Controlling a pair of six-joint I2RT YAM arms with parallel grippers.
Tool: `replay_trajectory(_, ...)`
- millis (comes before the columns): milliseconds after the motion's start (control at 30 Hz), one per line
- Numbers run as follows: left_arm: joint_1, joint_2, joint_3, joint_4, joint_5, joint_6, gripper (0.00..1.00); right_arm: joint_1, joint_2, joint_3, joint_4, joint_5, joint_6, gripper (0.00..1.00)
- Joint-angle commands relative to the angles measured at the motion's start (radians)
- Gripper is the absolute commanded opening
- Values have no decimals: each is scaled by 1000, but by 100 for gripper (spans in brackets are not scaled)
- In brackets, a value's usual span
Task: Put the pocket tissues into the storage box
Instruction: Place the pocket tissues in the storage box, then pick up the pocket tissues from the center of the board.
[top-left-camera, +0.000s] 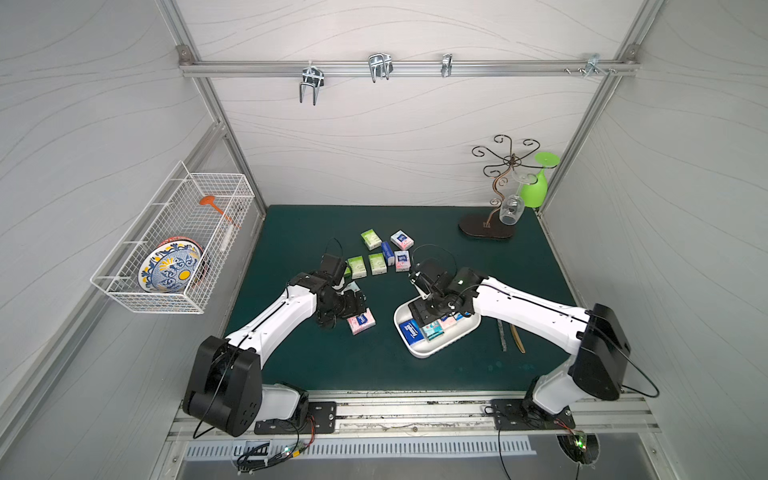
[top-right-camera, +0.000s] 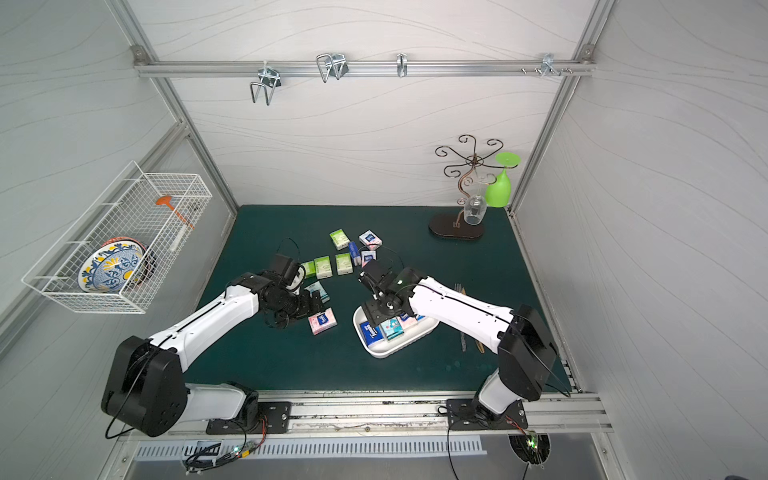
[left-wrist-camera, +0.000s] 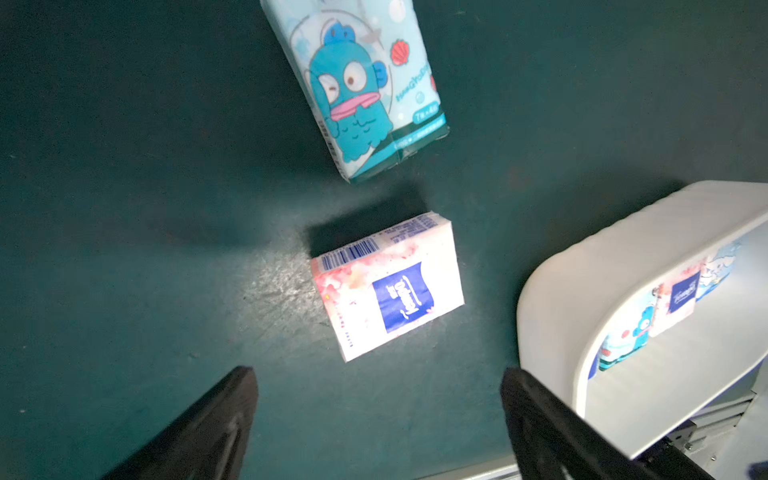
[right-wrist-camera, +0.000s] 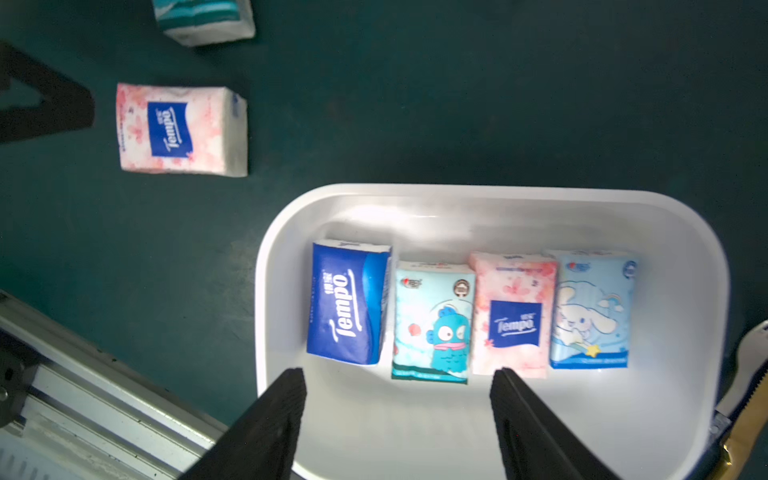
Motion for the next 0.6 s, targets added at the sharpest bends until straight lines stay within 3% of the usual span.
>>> replay_trajectory(0, -26, 42, 42, 4, -48, -5, 96, -54, -42, -32, -8, -30, 36, 83)
replay_trajectory(200, -48, 127, 72, 14, -65, 8, 98, -120, -91, -62, 10, -60, 44, 99)
replay_trajectory(567, -108, 259, 146, 23, -100, -114, 100, -160, -120, -86, 16, -66, 53, 99)
